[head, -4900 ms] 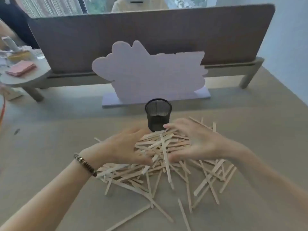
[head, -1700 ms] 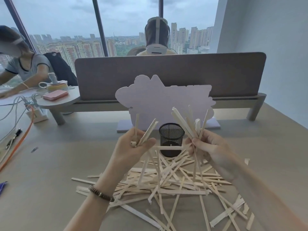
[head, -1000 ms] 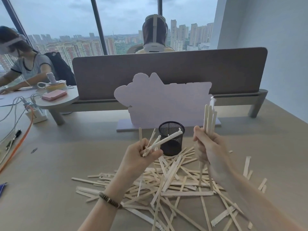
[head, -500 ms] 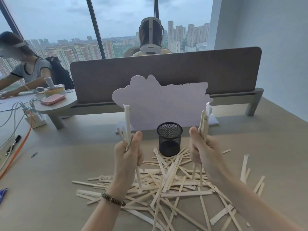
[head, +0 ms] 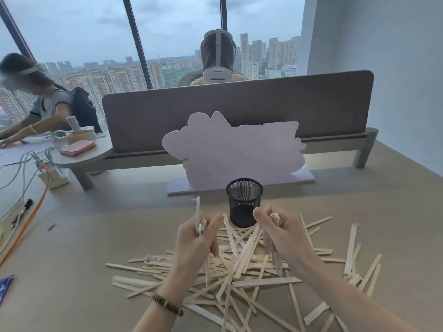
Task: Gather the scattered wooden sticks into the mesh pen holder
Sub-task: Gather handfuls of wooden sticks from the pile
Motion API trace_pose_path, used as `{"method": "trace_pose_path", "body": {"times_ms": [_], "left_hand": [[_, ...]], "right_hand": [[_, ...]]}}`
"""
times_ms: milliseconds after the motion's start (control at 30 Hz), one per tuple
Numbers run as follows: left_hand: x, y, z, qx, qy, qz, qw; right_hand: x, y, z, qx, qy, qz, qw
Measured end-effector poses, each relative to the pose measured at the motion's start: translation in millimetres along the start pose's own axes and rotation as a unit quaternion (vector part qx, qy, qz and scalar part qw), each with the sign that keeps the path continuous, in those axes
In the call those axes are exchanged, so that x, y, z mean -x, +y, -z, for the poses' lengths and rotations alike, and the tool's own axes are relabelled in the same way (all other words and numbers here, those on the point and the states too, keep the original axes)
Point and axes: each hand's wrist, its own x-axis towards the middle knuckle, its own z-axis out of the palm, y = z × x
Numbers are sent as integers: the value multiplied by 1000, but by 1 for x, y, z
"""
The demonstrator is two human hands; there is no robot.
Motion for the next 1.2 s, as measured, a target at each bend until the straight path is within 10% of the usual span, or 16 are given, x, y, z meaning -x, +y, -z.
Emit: {"method": "trace_pose_path", "body": {"times_ms": [600, 900, 1200], "left_hand": [[0, 1, -2, -8, -1, 46, 999], [-53, 52, -1, 204, -1, 45, 978], [-123, 60, -38, 278, -5, 0, 961]], "right_hand": [[-4, 4, 1, 18, 11, -20, 1000], [-44, -52, 25, -203, -24, 20, 979], [-123, -54, 21, -171, 86, 14, 981]]}}
